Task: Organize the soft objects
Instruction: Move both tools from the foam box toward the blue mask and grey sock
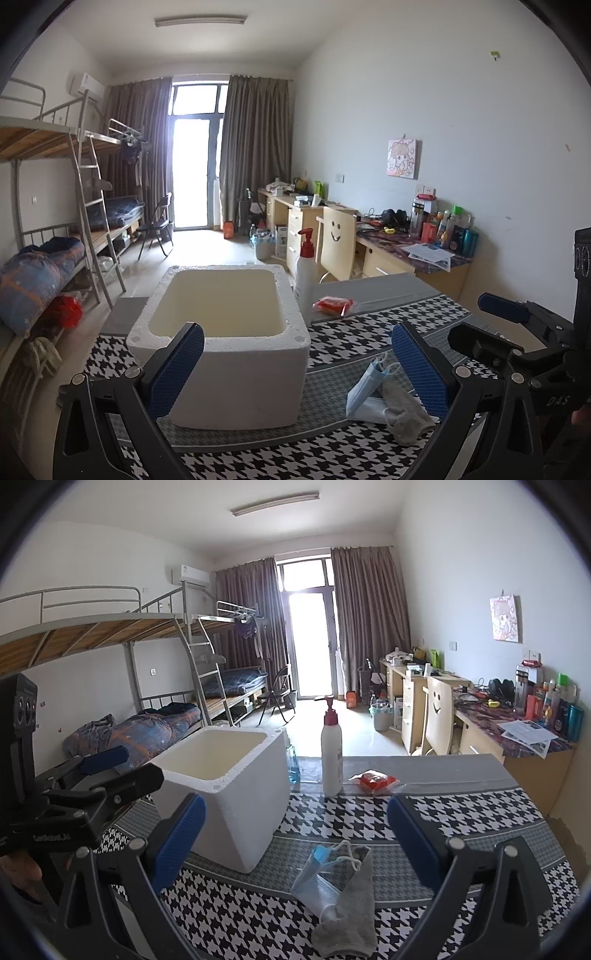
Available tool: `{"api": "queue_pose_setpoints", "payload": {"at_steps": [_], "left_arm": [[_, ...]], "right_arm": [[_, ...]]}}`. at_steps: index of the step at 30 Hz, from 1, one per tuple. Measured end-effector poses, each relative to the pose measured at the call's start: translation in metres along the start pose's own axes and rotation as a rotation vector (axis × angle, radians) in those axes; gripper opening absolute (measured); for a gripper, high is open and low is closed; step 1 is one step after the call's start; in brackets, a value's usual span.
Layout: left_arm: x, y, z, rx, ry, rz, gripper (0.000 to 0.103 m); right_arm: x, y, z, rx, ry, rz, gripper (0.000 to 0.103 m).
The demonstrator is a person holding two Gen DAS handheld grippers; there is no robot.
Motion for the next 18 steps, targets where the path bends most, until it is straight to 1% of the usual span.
{"api": "queue_pose_setpoints", "payload": {"at_steps": [9, 18], "left_arm": [[0.009, 0.002, -0.004, -0.016, 0.009, -0.018, 0.102], [0.021, -0.001, -0.012, -0.047, -0.024, -0.039, 0.102]], "right_arm": [[0.006, 0.001, -0.002, 0.008, 0.002, 0.002, 0.1], [0.014, -0.001, -0.009, 0.012, -0.017, 0.016, 0.1]]}}
Point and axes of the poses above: each gripper's, at about its wrist camera, not at the fingertips, and y roughly against the way its jaws point, z to its left, x to its underside, the point moved 6 cm from there along -y, roughly the way its jaws point, and after that the axes turned 14 degrees about z, right-handed, at the moved point
